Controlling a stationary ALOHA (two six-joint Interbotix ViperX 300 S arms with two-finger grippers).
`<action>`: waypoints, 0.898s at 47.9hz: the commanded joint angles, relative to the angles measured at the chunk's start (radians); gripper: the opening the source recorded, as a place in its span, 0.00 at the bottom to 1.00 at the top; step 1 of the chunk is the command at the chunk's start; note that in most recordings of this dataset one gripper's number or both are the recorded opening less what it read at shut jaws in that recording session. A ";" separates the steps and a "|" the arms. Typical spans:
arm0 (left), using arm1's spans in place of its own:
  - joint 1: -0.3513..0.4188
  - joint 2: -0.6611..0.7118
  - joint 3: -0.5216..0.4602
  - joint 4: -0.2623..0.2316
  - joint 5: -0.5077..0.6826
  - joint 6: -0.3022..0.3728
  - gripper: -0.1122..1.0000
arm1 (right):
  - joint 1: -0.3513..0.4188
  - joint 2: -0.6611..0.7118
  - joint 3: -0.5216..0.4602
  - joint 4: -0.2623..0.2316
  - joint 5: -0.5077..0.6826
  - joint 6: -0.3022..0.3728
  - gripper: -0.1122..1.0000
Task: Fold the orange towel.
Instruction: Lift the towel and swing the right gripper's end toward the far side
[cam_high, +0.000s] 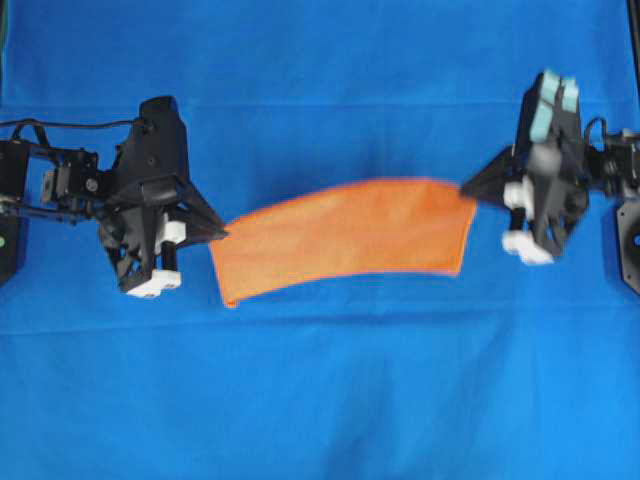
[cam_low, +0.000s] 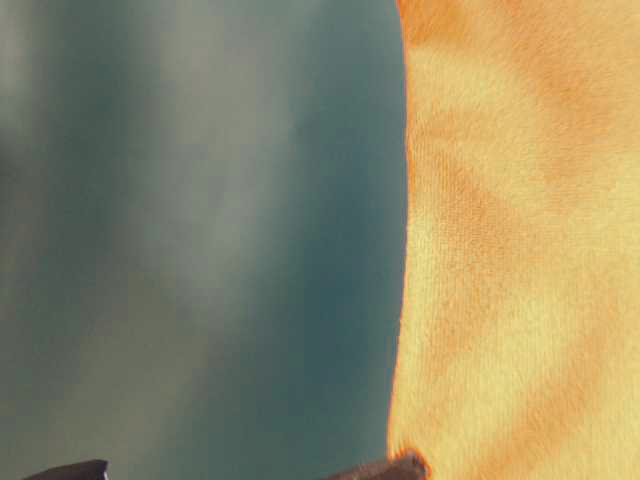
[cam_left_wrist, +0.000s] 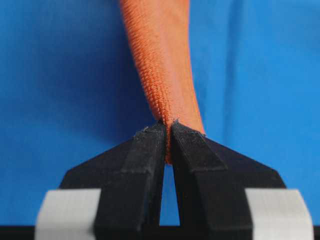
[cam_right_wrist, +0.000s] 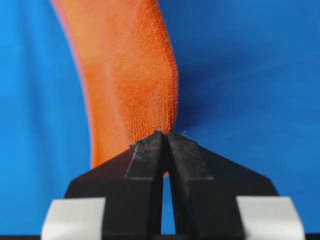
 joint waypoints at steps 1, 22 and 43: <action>-0.003 0.011 -0.021 0.002 -0.066 0.002 0.11 | -0.058 0.021 -0.035 -0.026 -0.018 0.002 0.12; -0.061 0.222 -0.167 0.002 -0.311 0.103 0.11 | -0.301 0.250 -0.215 -0.216 -0.114 -0.009 0.12; -0.097 0.374 -0.324 0.002 -0.313 0.192 0.11 | -0.337 0.433 -0.433 -0.296 -0.141 -0.017 0.12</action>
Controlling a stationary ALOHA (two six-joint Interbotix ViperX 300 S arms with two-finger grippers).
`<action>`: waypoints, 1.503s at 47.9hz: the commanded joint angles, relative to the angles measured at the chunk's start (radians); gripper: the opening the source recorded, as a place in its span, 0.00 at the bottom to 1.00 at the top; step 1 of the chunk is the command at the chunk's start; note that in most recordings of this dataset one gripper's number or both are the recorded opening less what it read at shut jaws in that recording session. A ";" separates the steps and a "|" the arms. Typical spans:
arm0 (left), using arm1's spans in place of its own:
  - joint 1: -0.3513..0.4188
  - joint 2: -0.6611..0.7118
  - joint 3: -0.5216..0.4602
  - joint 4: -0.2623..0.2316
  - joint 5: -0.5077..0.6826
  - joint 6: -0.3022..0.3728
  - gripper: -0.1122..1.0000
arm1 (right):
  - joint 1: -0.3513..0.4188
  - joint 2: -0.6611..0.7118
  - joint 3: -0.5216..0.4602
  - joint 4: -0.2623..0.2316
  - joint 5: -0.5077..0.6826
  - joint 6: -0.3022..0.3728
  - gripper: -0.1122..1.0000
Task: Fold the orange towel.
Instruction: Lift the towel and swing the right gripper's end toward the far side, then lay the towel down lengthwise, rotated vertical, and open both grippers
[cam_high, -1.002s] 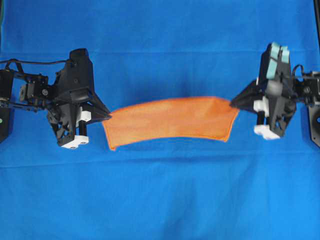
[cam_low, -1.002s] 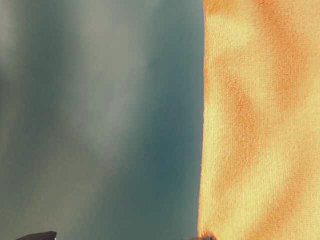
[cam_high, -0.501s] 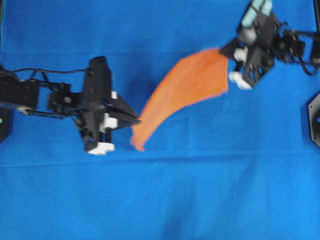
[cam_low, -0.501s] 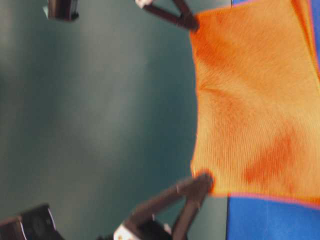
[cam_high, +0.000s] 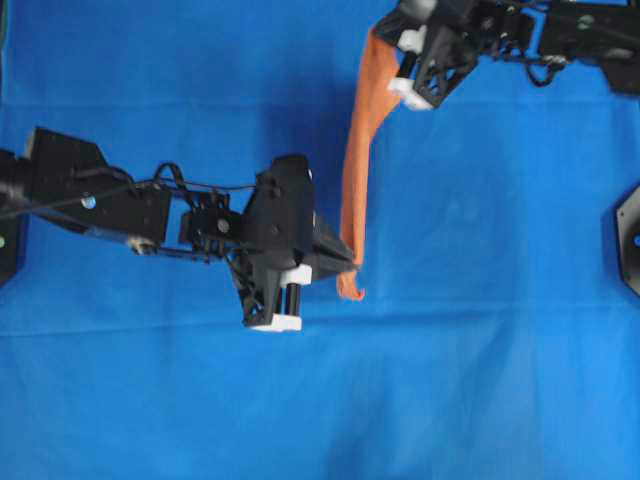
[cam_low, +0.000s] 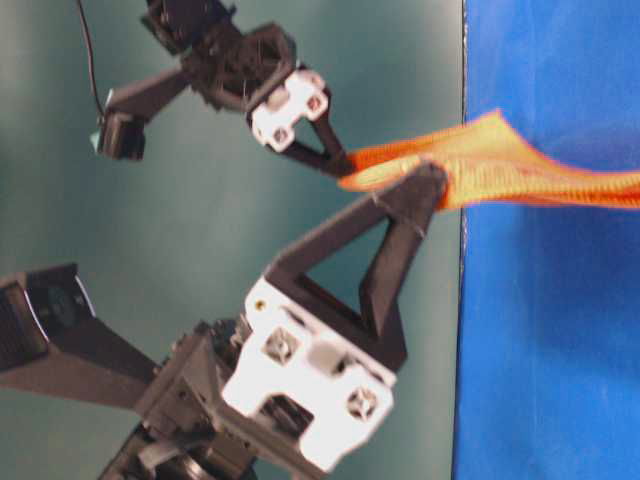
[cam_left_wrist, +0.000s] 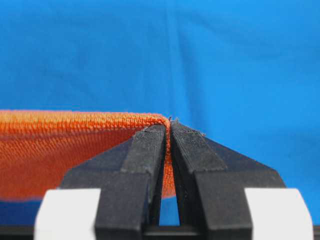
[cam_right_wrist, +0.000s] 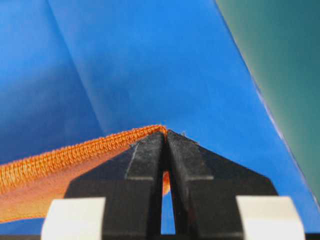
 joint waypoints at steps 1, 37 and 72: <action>-0.026 -0.011 -0.029 0.003 -0.008 0.002 0.11 | -0.006 -0.005 -0.043 -0.009 -0.008 0.000 0.12; -0.078 0.265 -0.344 0.003 -0.064 -0.003 0.11 | -0.046 -0.222 0.210 -0.020 0.000 0.009 0.12; -0.126 0.129 0.064 -0.012 -0.219 -0.176 0.11 | 0.057 0.117 0.021 -0.020 -0.115 0.003 0.12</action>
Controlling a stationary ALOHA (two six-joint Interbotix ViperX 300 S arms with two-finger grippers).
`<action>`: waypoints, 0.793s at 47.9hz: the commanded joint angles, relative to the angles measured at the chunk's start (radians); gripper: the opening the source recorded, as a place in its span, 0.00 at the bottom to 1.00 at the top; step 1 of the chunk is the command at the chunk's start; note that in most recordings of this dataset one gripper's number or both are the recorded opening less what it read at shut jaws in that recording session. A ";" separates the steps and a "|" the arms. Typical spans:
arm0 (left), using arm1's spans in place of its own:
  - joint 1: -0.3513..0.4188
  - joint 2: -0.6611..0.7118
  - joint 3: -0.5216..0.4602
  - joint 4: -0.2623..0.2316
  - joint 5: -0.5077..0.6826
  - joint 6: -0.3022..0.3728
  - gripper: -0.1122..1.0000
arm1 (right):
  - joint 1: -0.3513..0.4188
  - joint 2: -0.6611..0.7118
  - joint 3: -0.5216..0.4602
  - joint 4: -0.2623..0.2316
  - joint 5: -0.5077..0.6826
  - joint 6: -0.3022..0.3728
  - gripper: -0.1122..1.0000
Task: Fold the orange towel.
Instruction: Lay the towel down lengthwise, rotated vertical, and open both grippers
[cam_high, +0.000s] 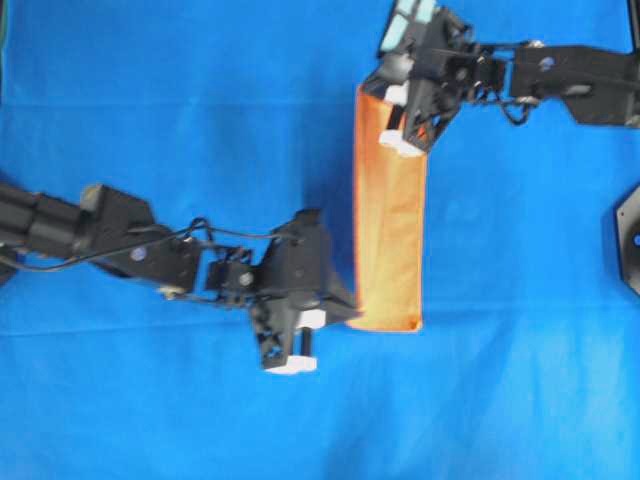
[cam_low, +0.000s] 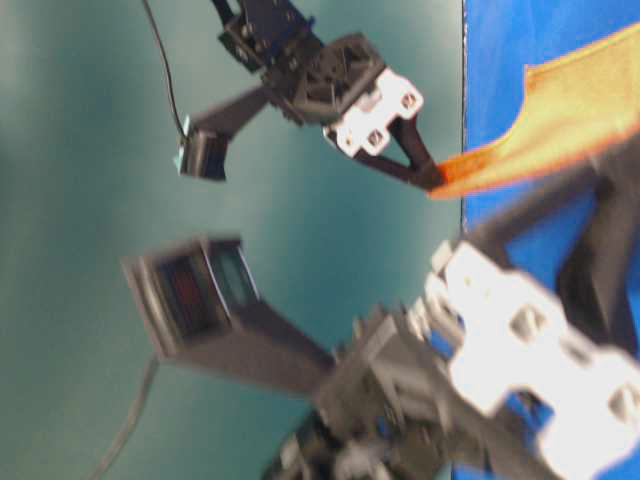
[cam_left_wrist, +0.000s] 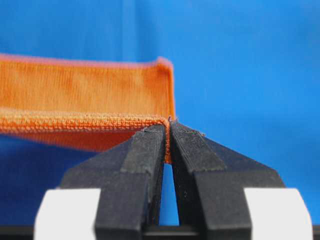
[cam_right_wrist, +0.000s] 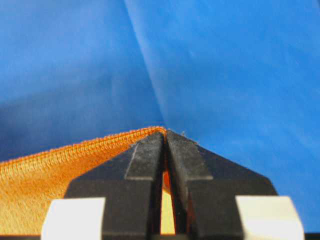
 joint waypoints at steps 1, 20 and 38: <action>-0.037 -0.049 0.028 0.000 -0.031 -0.009 0.11 | 0.000 -0.005 -0.041 -0.003 -0.009 -0.002 0.12; -0.029 -0.037 0.055 0.000 -0.048 -0.017 0.11 | 0.008 0.012 -0.035 -0.006 -0.041 -0.003 0.12; -0.020 -0.029 0.052 0.000 -0.048 -0.017 0.37 | 0.015 0.028 -0.034 -0.009 -0.091 -0.009 0.12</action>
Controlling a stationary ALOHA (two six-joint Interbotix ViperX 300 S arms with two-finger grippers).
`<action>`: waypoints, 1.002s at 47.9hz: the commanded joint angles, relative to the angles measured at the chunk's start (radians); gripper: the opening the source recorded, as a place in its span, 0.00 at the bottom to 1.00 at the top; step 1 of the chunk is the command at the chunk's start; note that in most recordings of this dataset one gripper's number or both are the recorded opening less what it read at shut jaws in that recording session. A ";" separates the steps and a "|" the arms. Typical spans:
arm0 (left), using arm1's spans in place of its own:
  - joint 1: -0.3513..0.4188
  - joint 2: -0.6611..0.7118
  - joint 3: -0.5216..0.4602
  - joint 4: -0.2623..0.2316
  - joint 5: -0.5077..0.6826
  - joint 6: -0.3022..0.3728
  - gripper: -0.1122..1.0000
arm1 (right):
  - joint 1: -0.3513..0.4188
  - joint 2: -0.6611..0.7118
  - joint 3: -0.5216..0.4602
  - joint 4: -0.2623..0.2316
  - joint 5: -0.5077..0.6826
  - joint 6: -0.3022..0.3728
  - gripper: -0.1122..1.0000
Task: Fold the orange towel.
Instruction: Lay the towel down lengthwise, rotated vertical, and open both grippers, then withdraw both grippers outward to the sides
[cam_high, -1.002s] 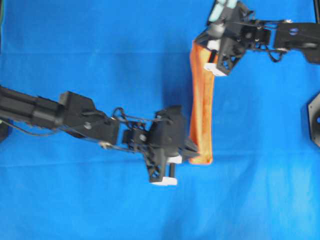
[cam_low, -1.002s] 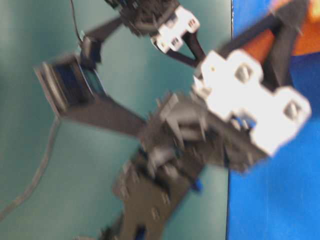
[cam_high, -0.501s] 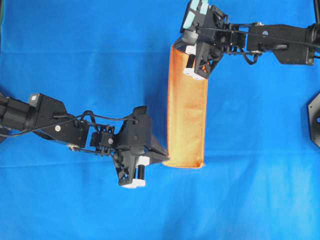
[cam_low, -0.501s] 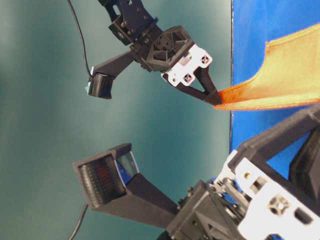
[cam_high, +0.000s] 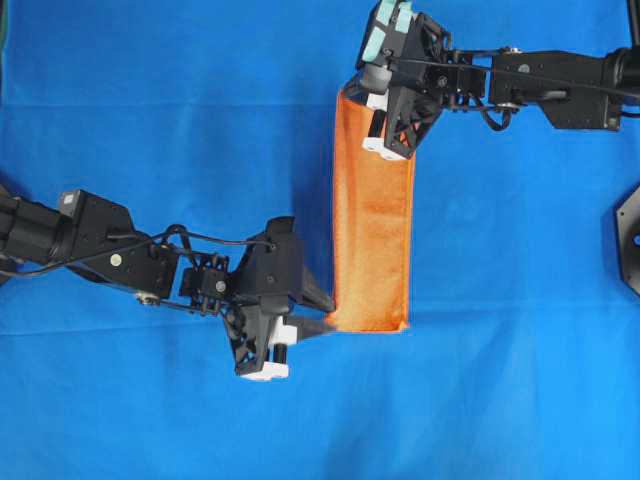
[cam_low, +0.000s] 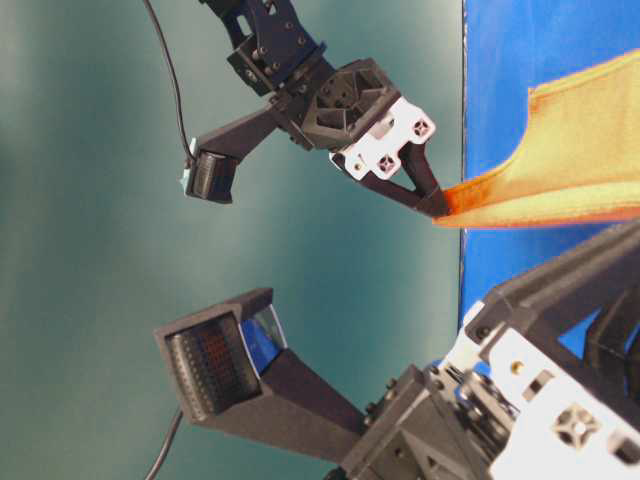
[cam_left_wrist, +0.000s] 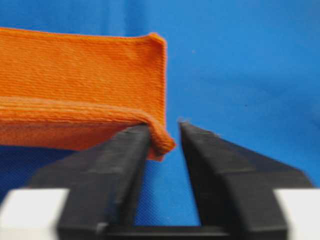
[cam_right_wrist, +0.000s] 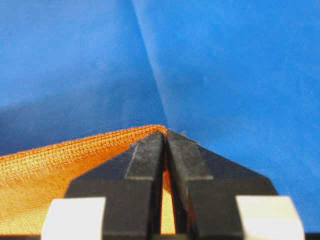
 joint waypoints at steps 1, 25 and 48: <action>0.000 -0.015 -0.014 0.002 -0.009 0.000 0.40 | 0.000 -0.014 -0.014 -0.003 -0.014 -0.002 0.13; 0.008 -0.181 0.000 0.009 0.215 0.012 0.72 | 0.018 -0.081 0.006 -0.026 0.064 -0.003 0.67; 0.124 -0.453 0.164 0.015 0.176 0.034 0.72 | 0.117 -0.479 0.307 0.023 -0.041 0.051 0.67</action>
